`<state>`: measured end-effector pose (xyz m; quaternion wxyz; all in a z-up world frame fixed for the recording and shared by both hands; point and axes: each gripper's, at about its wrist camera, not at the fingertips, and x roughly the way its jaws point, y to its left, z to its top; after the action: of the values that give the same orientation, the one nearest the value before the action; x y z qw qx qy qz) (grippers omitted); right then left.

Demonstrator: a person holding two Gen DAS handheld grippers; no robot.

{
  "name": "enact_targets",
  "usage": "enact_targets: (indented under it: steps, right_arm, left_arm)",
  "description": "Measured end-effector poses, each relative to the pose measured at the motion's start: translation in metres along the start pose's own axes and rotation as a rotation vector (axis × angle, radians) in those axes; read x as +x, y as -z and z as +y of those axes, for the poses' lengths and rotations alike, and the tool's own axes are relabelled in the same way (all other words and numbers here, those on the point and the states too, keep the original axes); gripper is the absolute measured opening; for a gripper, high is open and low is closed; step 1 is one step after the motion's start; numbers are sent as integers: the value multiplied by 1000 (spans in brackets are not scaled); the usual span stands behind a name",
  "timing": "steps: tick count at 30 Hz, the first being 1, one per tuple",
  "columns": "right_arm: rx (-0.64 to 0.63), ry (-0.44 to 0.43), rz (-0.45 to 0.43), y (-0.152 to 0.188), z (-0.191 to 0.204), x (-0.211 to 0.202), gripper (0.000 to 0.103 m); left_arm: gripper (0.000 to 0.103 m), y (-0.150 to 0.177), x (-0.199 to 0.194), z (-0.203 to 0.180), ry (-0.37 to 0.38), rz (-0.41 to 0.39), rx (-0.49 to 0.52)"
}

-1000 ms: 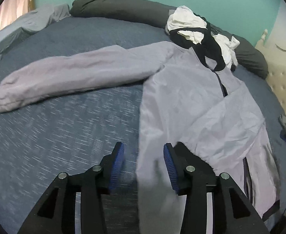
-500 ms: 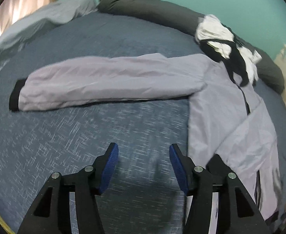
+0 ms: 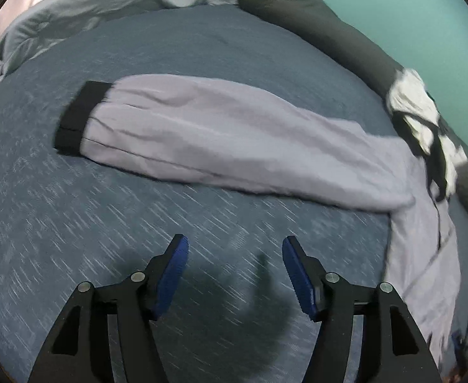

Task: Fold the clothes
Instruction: 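Move the left gripper to the black cuff of the unfolded sleeve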

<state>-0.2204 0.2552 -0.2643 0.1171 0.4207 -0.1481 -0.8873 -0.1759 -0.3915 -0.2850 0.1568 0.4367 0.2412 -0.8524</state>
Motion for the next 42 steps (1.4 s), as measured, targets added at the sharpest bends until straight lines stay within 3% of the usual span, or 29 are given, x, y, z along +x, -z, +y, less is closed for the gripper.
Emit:
enact_targets:
  steps: [20,26,30,34,36,42]
  right_arm:
    - [-53,24,8,3,12,10,39]
    - [-54,28,9,4,13,12,39]
    - [-58,29,11,5,15,13,39]
    - [-62,26,15,5,17,14,39]
    - [-64,25,15,5,18,15,39]
    - [-65,25,16,6,18,15,39]
  left_arm:
    - [72,-49,11,81,-40,-62,-234]
    - [72,-58,26,88,-26,-66,-260]
    - [72,-60,27,95,-11,-95,-317]
    - [72,-55,19,104,-41,-139,-369]
    - [72,-53,18,109,-15,-144,-403]
    - [79,-58,31,109,-2,-115,-386]
